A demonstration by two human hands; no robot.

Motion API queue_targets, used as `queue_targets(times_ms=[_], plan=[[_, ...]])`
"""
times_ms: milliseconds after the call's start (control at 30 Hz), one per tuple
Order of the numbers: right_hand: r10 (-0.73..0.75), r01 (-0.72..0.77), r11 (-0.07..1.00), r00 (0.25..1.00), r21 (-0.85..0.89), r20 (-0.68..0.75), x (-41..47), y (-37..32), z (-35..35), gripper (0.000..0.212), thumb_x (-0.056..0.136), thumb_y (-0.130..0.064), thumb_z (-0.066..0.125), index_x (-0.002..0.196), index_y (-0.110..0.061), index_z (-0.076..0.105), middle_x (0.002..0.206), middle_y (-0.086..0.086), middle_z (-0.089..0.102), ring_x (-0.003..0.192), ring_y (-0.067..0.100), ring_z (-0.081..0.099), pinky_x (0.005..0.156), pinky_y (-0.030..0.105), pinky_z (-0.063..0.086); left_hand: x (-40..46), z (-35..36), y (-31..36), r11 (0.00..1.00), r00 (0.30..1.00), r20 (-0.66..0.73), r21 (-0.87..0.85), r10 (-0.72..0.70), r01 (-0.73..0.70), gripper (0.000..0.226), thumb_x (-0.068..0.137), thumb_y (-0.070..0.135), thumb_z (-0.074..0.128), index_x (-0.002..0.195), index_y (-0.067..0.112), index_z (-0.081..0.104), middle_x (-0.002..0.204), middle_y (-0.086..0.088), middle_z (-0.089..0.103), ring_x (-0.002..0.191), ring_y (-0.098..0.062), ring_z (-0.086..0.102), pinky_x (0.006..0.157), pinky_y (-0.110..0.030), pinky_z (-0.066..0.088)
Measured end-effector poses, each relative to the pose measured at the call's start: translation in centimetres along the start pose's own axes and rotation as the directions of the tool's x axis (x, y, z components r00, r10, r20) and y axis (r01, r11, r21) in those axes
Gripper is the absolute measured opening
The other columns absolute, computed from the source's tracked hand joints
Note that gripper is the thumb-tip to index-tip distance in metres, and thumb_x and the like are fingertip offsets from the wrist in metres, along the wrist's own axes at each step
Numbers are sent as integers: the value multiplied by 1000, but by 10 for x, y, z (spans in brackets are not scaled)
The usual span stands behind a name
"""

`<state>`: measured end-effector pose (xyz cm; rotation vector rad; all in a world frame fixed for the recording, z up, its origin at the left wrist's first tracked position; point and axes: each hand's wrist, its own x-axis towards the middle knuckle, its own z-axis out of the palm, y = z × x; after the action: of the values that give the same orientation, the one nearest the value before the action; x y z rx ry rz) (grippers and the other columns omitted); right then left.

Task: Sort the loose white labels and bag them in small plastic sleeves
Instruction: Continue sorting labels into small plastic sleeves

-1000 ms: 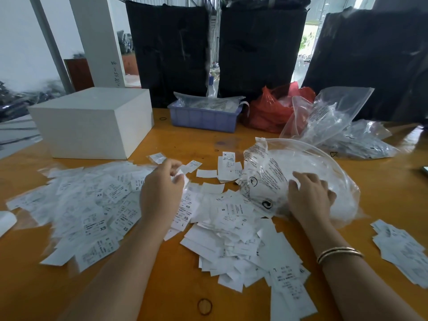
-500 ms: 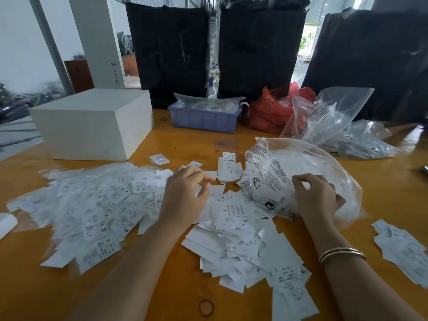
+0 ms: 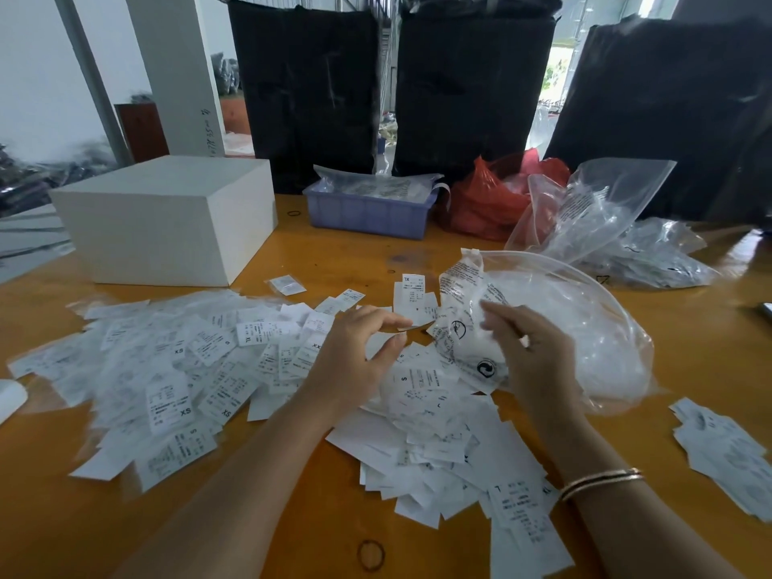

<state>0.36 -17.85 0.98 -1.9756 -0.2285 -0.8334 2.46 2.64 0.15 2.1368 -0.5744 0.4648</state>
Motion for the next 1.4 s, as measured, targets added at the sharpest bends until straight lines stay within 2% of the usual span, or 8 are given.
queue_targets(times_ms=[167, 300, 433, 600, 667, 1000, 1233, 1400], plan=[[9, -77, 977, 946, 199, 324, -9, -15, 15, 34, 86, -6, 62, 101, -36, 63, 81, -15, 70, 72, 2, 64, 68, 16, 53, -2, -4, 10, 963, 972, 228, -243, -57, 113, 47, 78, 69, 43, 122, 51, 43, 120, 39, 44, 115, 18, 41, 90, -2, 36], [68, -180, 951, 915, 250, 399, -13, -17, 24, 26, 83, -16, 66, 102, -32, 56, 76, -3, 70, 78, 20, 67, 76, 42, 54, -2, 0, 9, 956, 955, 282, -246, -86, 159, 30, 75, 65, 63, 99, 48, 61, 97, 31, 64, 98, 10, 56, 80, -14, 42], [119, -261, 919, 898, 295, 423, -13, -12, 23, 32, 82, -47, 52, 110, -32, 54, 83, -11, 68, 80, 1, 62, 73, 21, 50, -1, -1, 6, 932, 979, 171, -325, -111, 163, 13, 77, 45, 63, 79, 32, 66, 79, 18, 70, 80, 2, 64, 70, -8, 47], [183, 127, 871, 812, -474, 554, -11, 1, 33, 32, 96, -45, 40, 121, -34, 57, 111, -14, 49, 111, 10, 40, 98, 30, 26, 0, -5, 6, 817, 978, 99, -537, -186, 209, 17, 89, 22, 62, 75, 25, 71, 83, 5, 73, 79, -1, 66, 69, -7, 46], [148, 250, 813, 785, -526, 601, -10, 3, 36, 41, 91, -55, 42, 125, -36, 55, 115, -14, 45, 110, 9, 35, 93, 28, 18, 0, -5, 9, 801, 974, 84, -556, -210, 221, 21, 89, 21, 60, 72, 26, 73, 84, 3, 74, 79, -2, 66, 67, -7, 46], [183, -55, 965, 839, -255, 513, -8, -3, 31, 17, 88, -35, 61, 75, -41, 50, 83, -21, 55, 86, 0, 49, 97, 40, 38, -1, -6, 10, 780, 961, 81, -568, -264, 263, 18, 92, 20, 57, 88, 27, 74, 85, 5, 74, 83, -5, 65, 74, -20, 47], [165, -140, 986, 908, -93, 386, -8, -4, 30, 15, 87, -29, 63, 74, -35, 60, 77, -14, 60, 74, -2, 55, 67, 12, 43, -2, -7, 9, 796, 967, 77, -554, -244, 245, 27, 94, 23, 53, 84, 36, 75, 84, 7, 73, 83, -3, 65, 71, -17, 48], [280, -367, 914, 879, 174, 386, -11, -3, 27, 19, 89, -16, 61, 97, -34, 61, 77, -11, 64, 62, 4, 57, 55, 17, 49, -2, -7, 10, 782, 966, 83, -571, -246, 249, 23, 84, 42, 55, 82, 31, 75, 80, 6, 72, 81, -5, 64, 76, -23, 46]])
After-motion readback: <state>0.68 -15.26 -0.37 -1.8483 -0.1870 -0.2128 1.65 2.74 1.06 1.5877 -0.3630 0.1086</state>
